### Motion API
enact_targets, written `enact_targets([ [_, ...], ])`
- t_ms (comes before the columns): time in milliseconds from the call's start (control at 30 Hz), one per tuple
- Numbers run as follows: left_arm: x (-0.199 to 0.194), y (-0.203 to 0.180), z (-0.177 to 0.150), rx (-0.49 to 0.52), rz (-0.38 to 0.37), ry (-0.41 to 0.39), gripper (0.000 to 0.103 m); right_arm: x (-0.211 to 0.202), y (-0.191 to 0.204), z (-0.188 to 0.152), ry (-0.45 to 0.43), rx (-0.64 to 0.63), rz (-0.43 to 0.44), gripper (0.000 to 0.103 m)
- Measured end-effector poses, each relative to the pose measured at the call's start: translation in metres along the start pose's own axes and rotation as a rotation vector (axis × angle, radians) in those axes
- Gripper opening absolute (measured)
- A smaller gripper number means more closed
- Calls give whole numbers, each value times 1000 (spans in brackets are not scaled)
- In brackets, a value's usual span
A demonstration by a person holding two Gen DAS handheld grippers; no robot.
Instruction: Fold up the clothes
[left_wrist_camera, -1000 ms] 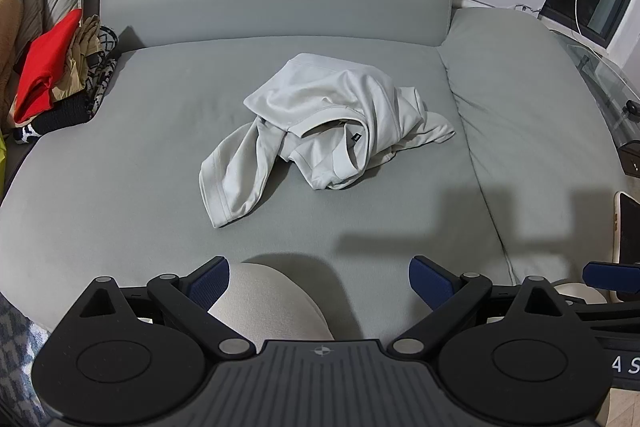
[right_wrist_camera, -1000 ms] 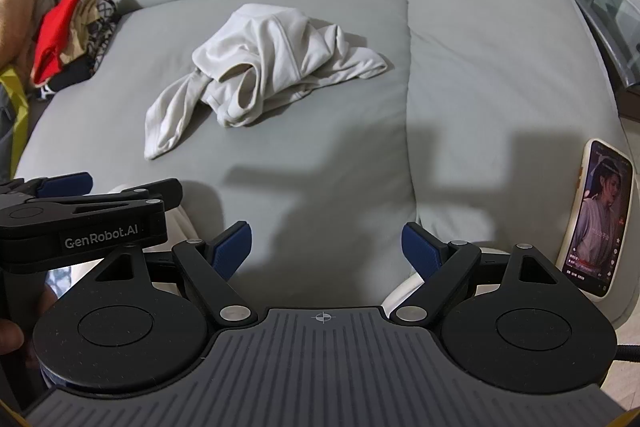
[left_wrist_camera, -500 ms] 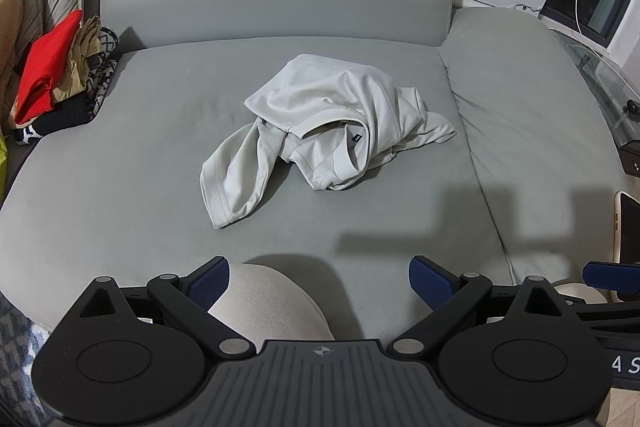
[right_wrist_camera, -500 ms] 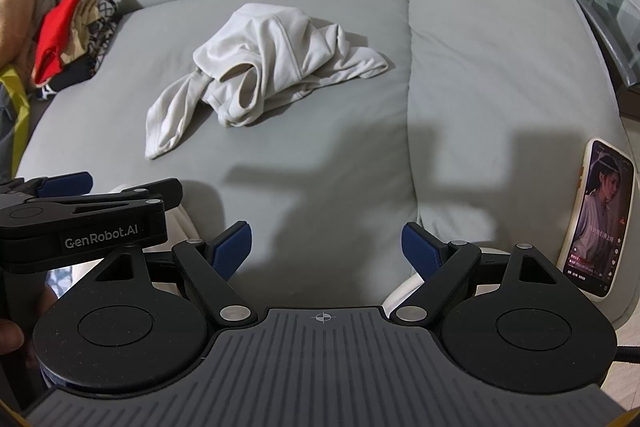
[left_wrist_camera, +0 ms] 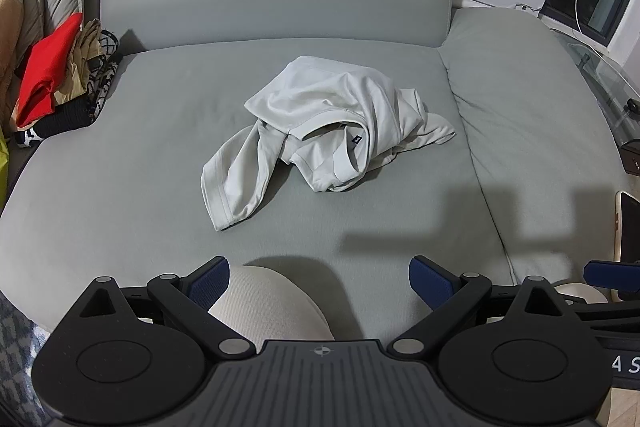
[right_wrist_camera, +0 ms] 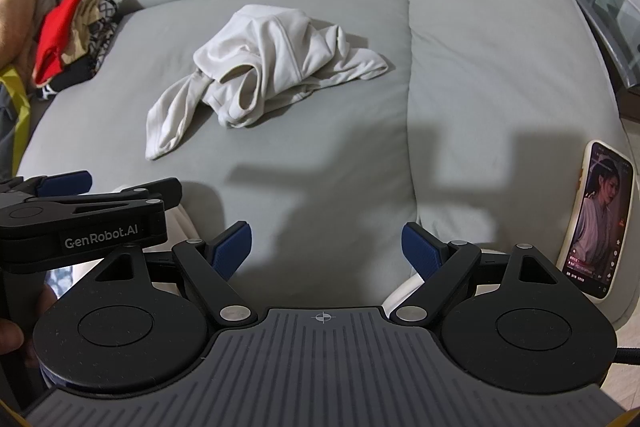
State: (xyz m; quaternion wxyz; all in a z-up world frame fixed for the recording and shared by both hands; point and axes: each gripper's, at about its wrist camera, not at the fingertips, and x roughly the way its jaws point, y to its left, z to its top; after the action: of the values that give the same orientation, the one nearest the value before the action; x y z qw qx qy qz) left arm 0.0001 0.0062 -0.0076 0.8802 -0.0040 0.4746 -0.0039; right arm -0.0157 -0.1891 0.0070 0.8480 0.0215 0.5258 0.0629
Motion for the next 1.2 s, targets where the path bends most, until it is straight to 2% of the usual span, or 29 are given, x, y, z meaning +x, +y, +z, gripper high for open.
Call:
enact_targets([
  [300,1,1,0,-5,-2,4,96,1,0,0,3,5,4,87],
  [433,3,9,3,-31,-20,0,100,3,-1,2,4,11,9,88],
  [567,2,22,9,-54,19,-25,100,3,1,4,-9,-2,13,88],
  [733,9,41,13,-93,30,-23,100,13,-1,12,-28,25,59,88],
  [1000,26,64,18,-174,20,-3,97,31,-6,35,-104,75,127,89],
  [1200,34,71,24,-208,34,-56,99,49,-8,48,-101,76,145,90],
])
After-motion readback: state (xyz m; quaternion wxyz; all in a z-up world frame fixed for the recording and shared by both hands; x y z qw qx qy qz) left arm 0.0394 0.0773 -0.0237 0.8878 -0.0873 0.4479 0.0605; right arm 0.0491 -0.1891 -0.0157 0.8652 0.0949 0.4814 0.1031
